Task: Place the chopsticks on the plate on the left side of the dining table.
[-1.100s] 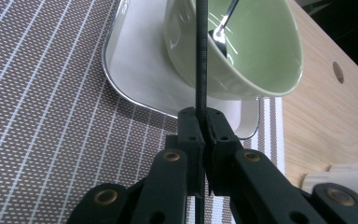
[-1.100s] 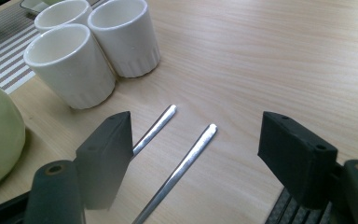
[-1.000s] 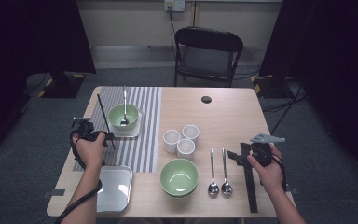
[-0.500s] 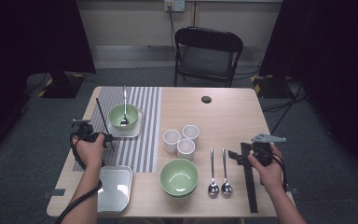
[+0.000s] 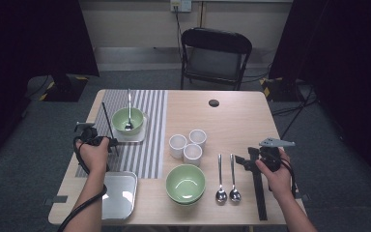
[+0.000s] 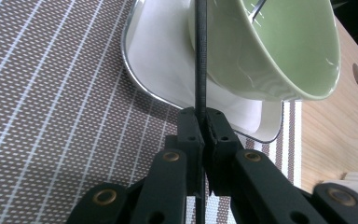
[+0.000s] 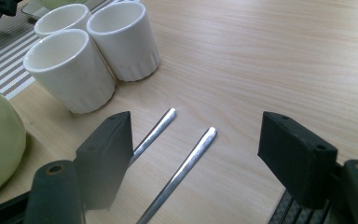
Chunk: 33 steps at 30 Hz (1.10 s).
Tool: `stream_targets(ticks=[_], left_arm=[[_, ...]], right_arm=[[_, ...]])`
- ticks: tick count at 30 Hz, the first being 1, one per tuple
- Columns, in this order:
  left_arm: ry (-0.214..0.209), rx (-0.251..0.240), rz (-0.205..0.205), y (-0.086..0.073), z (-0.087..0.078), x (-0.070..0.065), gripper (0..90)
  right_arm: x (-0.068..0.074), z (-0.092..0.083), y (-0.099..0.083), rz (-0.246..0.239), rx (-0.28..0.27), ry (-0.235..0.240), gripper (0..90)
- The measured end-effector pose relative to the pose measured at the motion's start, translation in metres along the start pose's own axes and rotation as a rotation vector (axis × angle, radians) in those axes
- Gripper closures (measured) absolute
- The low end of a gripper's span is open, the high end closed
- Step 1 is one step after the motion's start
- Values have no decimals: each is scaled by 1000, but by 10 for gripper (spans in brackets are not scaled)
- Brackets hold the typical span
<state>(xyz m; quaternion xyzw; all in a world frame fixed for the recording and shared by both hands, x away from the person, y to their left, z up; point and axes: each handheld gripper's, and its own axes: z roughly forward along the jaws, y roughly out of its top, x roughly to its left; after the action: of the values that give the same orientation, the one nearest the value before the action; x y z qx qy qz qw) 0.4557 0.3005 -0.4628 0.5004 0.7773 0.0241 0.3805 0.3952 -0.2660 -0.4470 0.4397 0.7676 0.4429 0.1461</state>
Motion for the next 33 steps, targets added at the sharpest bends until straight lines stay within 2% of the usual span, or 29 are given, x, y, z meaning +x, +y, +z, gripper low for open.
stream_targets(ticks=[1,2,3,5,10,12,17,19,20,23,24,27,28,31,33], left_arm=[[-1,-2,-5,0,1,-1,863],[13,17,19,-1,1,0,863],[11,3,-1,-1,3,-2,863],[17,25,15,-1,3,-2,863],[25,30,16,-2,5,-5,862],[43,44,30,-1,5,-6,858],[47,42,18,-1,5,-8,847],[52,68,51,-1,4,-5,844],[54,64,39,-2,5,-6,844],[50,69,42,-3,6,-5,844],[44,54,25,-4,7,-6,843],[50,67,40,-4,7,-5,843],[43,60,24,-5,9,-6,842],[48,68,33,-6,9,-5,841],[42,55,18,-6,10,-6,835]], right_arm=[[0,0,0,1,-1,0,253],[0,0,0,2,-2,-1,254],[-1,-1,0,2,-2,-2,253],[0,-1,0,1,-2,-3,253],[0,-2,-1,1,-3,-1,253],[-1,-2,-1,2,-3,-2,254],[-1,-3,-1,2,-7,-6,253],[-2,-3,-2,5,-4,-7,253],[-1,-3,-2,4,-2,-5,253],[-1,-2,-2,2,1,-7,254],[-1,-2,-2,1,1,-6,254],[0,-2,-3,-3,5,-4,254],[0,-2,-3,-3,4,-7,253],[0,-2,-3,-2,4,-6,254],[0,-2,-3,-2,4,-7,254]])
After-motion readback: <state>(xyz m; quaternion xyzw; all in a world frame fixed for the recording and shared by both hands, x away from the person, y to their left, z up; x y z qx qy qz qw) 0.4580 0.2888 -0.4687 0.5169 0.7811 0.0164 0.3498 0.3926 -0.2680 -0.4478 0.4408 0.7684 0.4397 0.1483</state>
